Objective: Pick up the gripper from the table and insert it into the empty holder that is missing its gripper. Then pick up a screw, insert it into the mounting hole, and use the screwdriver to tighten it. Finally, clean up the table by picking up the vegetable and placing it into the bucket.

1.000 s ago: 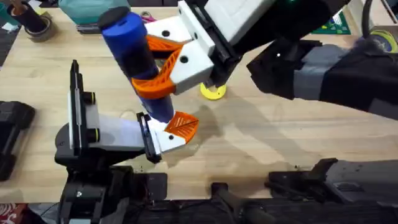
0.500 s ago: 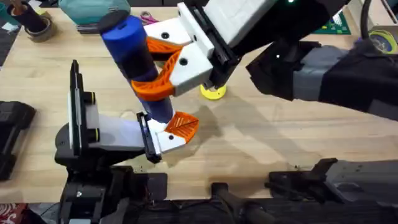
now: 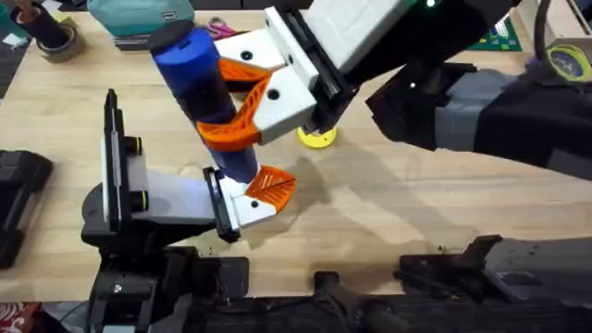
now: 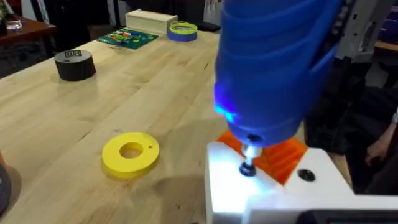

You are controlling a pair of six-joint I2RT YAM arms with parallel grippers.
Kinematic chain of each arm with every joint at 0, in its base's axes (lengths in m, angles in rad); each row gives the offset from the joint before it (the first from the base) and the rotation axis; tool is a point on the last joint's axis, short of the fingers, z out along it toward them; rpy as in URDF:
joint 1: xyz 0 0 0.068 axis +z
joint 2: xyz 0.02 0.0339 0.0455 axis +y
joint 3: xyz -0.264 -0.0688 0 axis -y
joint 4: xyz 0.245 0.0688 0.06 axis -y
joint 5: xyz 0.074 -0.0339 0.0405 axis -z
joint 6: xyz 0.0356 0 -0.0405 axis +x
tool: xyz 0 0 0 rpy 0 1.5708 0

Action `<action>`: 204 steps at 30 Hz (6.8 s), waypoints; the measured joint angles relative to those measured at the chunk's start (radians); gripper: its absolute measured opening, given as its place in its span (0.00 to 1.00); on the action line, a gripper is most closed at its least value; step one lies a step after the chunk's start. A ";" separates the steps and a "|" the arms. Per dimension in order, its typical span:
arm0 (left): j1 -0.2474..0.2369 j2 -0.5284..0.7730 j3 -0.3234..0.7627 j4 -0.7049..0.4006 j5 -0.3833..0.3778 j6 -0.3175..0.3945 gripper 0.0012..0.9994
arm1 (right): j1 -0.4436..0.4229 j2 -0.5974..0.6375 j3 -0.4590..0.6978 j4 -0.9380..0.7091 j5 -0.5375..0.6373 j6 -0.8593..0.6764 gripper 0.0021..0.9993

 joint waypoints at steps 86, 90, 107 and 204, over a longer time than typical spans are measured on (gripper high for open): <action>0.000 0.000 0.000 0.000 0.000 0.000 0.01 | -0.416 -0.002 0.503 -1.080 0.253 -0.191 0.02; 0.000 0.000 0.000 0.000 0.000 0.000 0.01 | -0.450 -0.002 0.544 -1.364 0.410 -0.345 0.02; 0.000 0.000 0.000 0.000 0.000 0.000 0.01 | -0.457 -0.006 0.595 -1.818 1.095 -1.237 0.02; 0.179 0.919 0.952 -0.951 -0.928 0.259 0.99 | -0.671 -0.734 -0.101 -1.775 1.197 -0.298 1.00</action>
